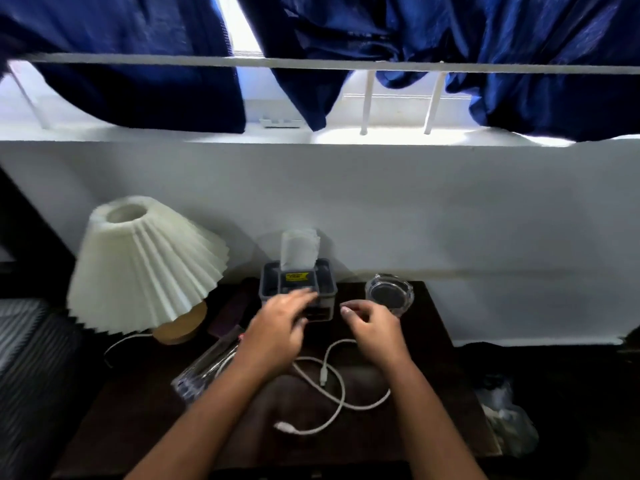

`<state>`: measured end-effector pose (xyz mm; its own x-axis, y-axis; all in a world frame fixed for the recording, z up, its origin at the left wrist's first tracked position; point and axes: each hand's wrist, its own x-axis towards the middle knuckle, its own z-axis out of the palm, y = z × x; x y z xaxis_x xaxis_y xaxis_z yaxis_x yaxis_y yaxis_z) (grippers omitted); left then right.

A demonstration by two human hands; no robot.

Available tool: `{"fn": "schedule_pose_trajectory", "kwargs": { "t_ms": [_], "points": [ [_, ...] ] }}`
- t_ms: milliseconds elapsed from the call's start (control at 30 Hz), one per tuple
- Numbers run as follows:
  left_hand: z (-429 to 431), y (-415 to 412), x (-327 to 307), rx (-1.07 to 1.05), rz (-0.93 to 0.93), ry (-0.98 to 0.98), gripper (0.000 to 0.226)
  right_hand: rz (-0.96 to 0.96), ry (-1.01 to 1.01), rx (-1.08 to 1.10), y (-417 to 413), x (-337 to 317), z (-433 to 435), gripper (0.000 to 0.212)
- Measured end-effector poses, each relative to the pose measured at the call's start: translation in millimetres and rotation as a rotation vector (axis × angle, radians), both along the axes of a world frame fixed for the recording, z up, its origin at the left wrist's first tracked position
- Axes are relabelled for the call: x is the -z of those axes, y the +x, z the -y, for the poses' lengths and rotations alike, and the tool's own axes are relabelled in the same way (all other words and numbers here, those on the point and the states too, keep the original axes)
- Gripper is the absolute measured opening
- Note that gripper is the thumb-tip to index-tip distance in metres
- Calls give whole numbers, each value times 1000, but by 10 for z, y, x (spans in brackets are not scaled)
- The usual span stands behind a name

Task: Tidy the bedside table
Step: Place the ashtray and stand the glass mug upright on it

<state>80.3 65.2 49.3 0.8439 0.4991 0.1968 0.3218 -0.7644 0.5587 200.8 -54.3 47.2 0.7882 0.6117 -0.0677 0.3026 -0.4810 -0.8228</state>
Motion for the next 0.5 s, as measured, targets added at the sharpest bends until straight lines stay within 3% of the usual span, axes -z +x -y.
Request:
{"fn": "schedule_pose_trajectory", "kwargs": {
  "t_ms": [100, 200, 500],
  "points": [
    [-189, -457, -59, -320, 115, -220, 38, -105, 13, -90, -490, -36, -232, 22],
    [-268, -799, 37, -489, 42, -316, 34, -103, -36, -173, -820, 33, -466, 27],
    [-440, -943, 358, -455, -411, -288, 58, -82, 2, -118, -1219, 264, -824, 31]
  ]
}}
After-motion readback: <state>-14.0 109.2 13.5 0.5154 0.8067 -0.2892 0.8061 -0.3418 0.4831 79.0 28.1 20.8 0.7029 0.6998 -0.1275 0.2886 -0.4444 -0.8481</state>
